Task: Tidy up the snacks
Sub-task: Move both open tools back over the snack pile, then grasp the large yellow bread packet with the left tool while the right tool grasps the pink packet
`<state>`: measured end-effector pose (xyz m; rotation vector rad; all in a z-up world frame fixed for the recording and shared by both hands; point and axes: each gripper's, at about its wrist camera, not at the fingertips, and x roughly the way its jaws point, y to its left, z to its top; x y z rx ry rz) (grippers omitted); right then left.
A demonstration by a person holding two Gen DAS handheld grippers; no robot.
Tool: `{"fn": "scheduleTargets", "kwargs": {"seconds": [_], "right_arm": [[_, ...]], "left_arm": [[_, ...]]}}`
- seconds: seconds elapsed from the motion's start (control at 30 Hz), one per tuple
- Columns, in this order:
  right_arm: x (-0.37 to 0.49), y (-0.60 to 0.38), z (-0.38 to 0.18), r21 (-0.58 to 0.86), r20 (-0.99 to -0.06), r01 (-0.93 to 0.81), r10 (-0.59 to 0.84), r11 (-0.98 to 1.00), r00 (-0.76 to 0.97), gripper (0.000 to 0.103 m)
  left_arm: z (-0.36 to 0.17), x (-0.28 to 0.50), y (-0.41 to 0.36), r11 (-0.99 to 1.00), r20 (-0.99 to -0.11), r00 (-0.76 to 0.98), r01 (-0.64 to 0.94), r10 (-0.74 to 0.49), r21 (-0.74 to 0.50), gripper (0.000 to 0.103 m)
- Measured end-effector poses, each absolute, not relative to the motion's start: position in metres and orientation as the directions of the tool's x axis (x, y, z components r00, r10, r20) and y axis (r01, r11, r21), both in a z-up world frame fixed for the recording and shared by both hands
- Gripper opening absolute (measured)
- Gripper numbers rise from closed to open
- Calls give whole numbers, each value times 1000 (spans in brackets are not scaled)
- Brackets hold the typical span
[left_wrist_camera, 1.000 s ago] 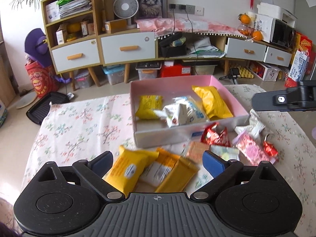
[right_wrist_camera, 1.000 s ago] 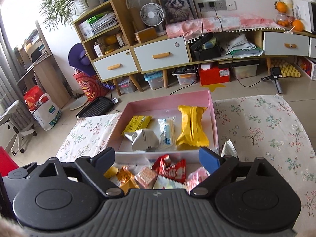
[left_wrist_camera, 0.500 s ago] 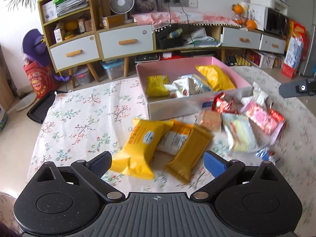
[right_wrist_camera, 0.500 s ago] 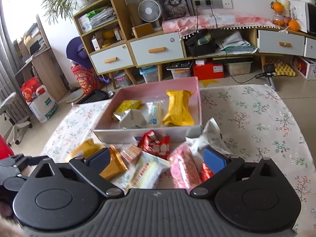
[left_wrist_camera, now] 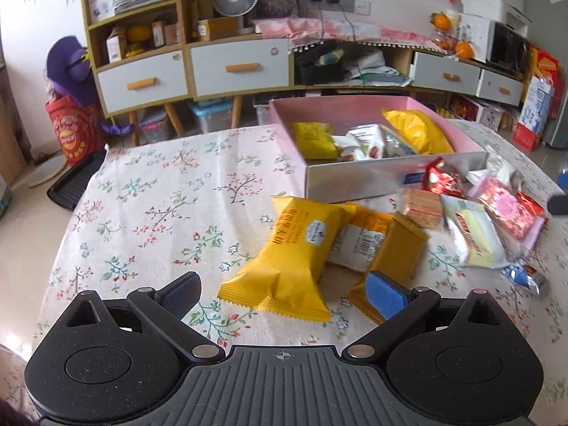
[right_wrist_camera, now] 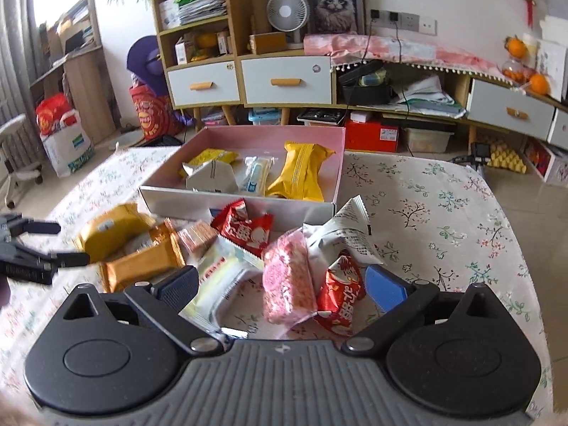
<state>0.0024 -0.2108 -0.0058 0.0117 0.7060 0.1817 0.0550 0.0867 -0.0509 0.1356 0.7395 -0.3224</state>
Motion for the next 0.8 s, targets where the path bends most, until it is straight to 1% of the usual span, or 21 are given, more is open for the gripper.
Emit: {"fn": "scheduleTargets", "kwargs": {"seconds": [0.07, 0.17, 0.33, 0.4, 0.43, 0.5, 0.6, 0.67, 0.7, 0.77, 0.8], "right_arm": [[3, -209, -9, 51, -643, -181, 171, 982, 746, 100], [4, -205, -14, 13, -641, -213, 172, 977, 748, 96], [7, -200, -18, -14, -630, -262, 195, 965, 752, 84], [10, -198, -20, -16, -638, -275, 202, 961, 743, 75], [11, -198, -22, -18, -642, -280, 203, 960, 739, 73], [14, -196, -24, -21, -653, -291, 207, 957, 729, 66], [17, -192, -28, -27, -668, -300, 206, 954, 715, 58], [18, -190, -31, -36, -676, -300, 198, 953, 710, 58], [18, -189, -31, -42, -680, -298, 192, 954, 708, 58], [19, -189, -33, -56, -686, -292, 176, 955, 706, 57], [20, -189, -34, -59, -689, -289, 171, 955, 705, 56]], "left_arm": [[-54, 60, 88, 946, -681, 692, 324, -239, -4, 100], [-57, 66, 87, 950, -681, 692, 311, -239, -17, 100], [-59, 74, 84, 952, -677, 691, 301, -252, -47, 98], [-58, 76, 82, 951, -676, 690, 306, -259, -51, 98], [-58, 76, 80, 949, -674, 690, 310, -263, -52, 96], [-58, 77, 77, 948, -675, 689, 314, -266, -53, 93], [-60, 80, 73, 948, -682, 682, 315, -264, -53, 86], [-61, 81, 71, 949, -687, 679, 311, -258, -49, 79], [-61, 82, 70, 950, -690, 678, 310, -255, -46, 78], [-62, 83, 69, 951, -694, 676, 305, -248, -43, 70], [-62, 84, 68, 952, -696, 674, 303, -247, -43, 68]]}}
